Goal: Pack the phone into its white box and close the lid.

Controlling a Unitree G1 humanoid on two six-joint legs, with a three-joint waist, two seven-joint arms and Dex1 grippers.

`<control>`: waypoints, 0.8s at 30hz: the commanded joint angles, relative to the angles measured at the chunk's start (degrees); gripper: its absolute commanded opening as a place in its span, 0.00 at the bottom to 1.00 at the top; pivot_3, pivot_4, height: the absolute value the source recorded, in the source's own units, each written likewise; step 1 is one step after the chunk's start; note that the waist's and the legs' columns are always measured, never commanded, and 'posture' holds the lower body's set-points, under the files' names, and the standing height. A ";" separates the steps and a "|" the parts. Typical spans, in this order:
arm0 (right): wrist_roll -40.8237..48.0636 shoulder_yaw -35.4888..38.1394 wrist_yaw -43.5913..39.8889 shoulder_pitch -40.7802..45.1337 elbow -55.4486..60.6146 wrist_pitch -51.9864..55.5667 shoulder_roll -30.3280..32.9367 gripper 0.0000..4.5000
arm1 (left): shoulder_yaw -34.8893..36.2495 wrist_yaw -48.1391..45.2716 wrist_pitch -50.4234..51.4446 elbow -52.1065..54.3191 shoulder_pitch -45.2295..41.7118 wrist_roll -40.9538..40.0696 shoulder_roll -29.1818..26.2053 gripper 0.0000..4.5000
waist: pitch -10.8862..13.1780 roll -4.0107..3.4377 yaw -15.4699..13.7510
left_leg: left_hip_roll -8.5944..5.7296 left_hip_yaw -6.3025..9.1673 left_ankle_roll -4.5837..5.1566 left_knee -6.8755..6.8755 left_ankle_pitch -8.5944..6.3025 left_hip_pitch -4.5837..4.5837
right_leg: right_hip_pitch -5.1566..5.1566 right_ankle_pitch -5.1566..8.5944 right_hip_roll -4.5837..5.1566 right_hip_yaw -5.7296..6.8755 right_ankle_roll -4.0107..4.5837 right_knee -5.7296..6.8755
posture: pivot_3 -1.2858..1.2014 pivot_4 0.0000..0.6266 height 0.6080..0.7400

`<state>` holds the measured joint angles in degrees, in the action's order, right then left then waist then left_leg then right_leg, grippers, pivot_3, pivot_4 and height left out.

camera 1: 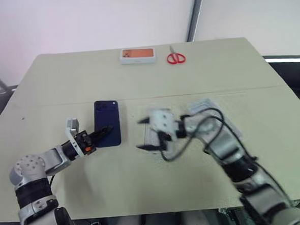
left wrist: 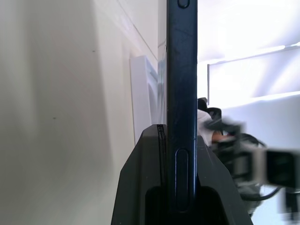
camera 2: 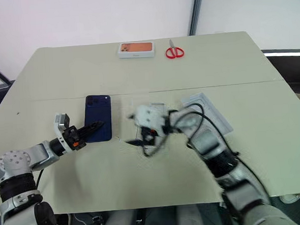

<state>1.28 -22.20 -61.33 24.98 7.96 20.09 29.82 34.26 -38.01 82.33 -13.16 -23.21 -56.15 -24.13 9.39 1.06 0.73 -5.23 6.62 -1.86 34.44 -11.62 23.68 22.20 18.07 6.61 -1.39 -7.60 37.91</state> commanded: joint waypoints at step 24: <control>-4.56 -2.64 4.53 -3.07 3.92 -2.40 1.24 0.47 | -1.31 5.63 0.24 5.33 -0.88 -6.06 2.80 0.00 | 0.13 0.23 0.03 | 0.11 0.07 0.02 0.34 -0.01 0.34 | 0.07 0.00 -0.11 0.09 0.03 0.06 | 0.52 0.24 1.00</control>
<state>-2.66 -24.45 -57.29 21.24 11.99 18.29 31.34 32.60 -32.03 82.95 -10.33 -23.41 -59.51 -21.57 9.52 1.29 0.76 -5.12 6.70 -1.84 34.78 -11.63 24.02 22.27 18.07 6.50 -1.30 -7.57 37.97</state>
